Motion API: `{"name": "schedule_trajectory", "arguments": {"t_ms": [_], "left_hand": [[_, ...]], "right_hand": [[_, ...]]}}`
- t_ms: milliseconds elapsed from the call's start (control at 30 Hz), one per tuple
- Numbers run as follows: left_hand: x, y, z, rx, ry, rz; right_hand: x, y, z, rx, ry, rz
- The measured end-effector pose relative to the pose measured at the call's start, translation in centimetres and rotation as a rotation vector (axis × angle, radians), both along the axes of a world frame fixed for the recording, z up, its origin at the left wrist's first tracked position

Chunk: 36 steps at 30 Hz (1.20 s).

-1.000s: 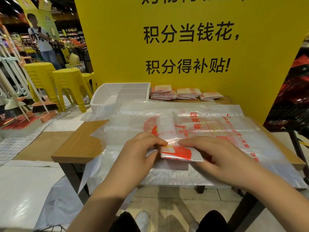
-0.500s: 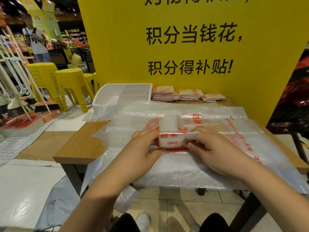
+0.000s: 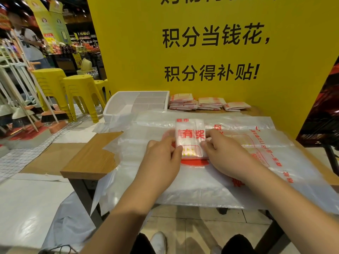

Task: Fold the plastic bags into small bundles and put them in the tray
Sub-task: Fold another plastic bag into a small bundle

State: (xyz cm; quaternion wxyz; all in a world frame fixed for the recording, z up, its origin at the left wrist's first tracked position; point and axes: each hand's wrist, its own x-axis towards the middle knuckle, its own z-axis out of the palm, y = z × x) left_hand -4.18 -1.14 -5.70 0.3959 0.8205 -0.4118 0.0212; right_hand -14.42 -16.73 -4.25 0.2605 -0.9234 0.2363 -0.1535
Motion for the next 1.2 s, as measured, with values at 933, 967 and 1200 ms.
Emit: {"name": "schedule_trajectory", "arguments": {"t_ms": [933, 967, 1200], "left_hand": [[5.0, -2.0, 3.1, 0.600, -0.031, -0.258], [5.4, -1.9, 3.3, 0.627, -0.024, -0.279], [6.0, -1.9, 3.4, 0.820, -0.080, -0.288]], "right_hand": [[1.5, -2.0, 0.4, -0.198, 0.222, 0.376], [1.5, -2.3, 0.4, -0.198, 0.255, 0.371], [1.4, -4.4, 0.8, -0.200, 0.429, 0.431]]}}
